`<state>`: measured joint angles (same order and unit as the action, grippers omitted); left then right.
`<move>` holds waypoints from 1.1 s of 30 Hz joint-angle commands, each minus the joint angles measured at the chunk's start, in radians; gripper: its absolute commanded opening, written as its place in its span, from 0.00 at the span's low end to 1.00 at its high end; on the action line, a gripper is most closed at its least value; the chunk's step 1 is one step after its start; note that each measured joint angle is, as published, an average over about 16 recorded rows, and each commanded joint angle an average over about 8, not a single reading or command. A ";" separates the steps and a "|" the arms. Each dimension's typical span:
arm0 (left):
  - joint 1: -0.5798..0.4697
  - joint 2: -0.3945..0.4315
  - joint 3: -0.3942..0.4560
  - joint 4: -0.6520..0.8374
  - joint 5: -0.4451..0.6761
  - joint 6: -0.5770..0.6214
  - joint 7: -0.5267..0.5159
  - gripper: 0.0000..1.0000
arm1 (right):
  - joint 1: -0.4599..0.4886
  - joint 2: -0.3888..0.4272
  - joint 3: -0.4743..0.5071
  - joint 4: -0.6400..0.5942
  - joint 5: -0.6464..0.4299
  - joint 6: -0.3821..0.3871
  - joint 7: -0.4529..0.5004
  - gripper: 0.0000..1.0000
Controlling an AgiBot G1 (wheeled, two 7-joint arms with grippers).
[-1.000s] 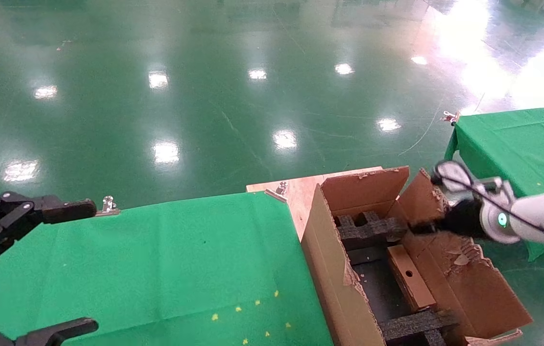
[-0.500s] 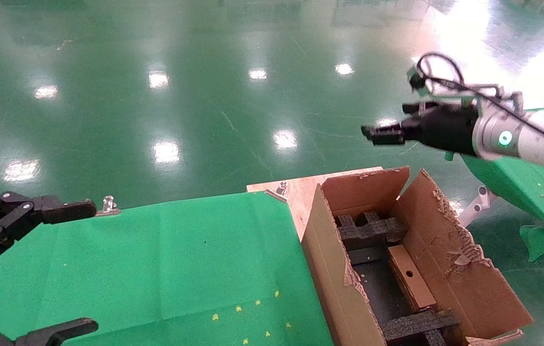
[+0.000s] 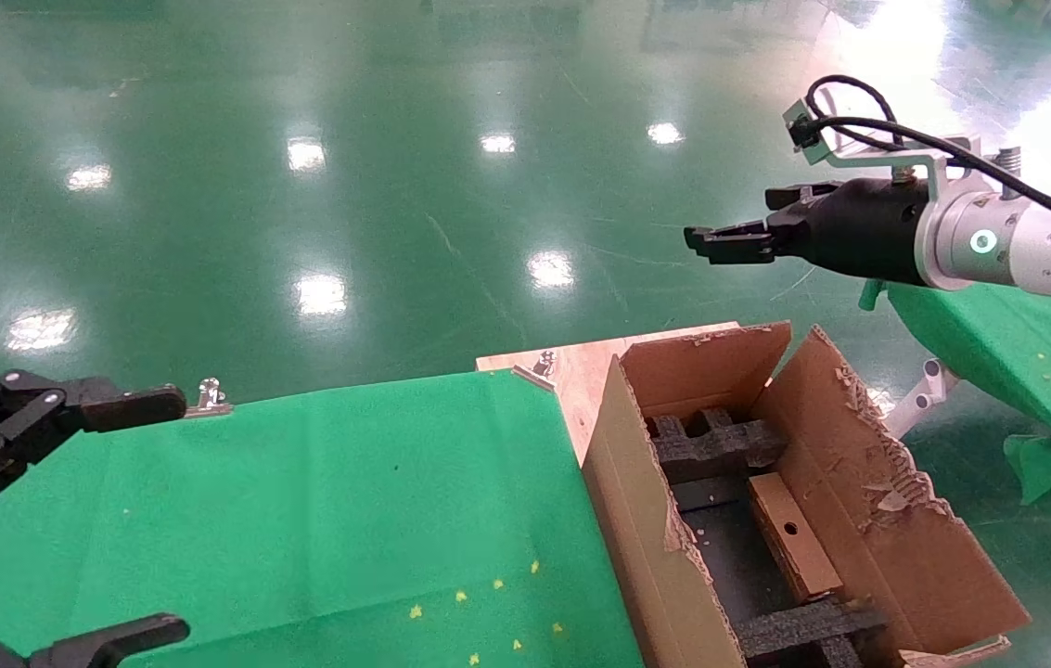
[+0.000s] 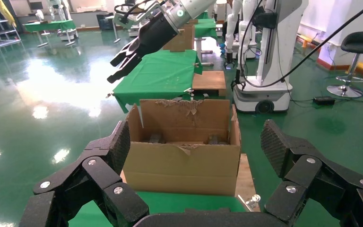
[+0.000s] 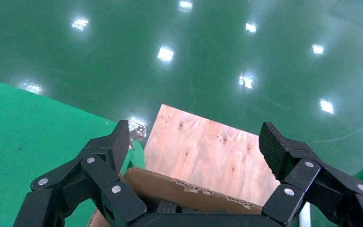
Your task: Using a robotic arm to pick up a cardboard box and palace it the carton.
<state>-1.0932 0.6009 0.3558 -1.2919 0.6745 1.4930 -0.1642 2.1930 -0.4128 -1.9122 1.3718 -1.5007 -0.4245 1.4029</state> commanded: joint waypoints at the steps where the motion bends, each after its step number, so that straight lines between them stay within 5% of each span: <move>1: 0.000 0.000 0.000 0.000 0.000 0.000 0.000 1.00 | -0.002 0.000 -0.007 -0.001 -0.011 0.006 0.007 1.00; 8: 0.000 0.000 0.000 0.001 0.000 0.000 0.000 1.00 | -0.066 -0.010 0.081 -0.007 0.027 -0.051 -0.057 1.00; 33: -0.001 0.000 0.003 0.002 -0.001 0.000 0.002 1.00 | -0.528 -0.093 0.763 -0.042 0.354 -0.499 -0.566 1.00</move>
<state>-1.0947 0.6007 0.3583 -1.2900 0.6733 1.4932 -0.1626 1.6650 -0.5058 -1.1497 1.3296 -1.1471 -0.9235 0.8371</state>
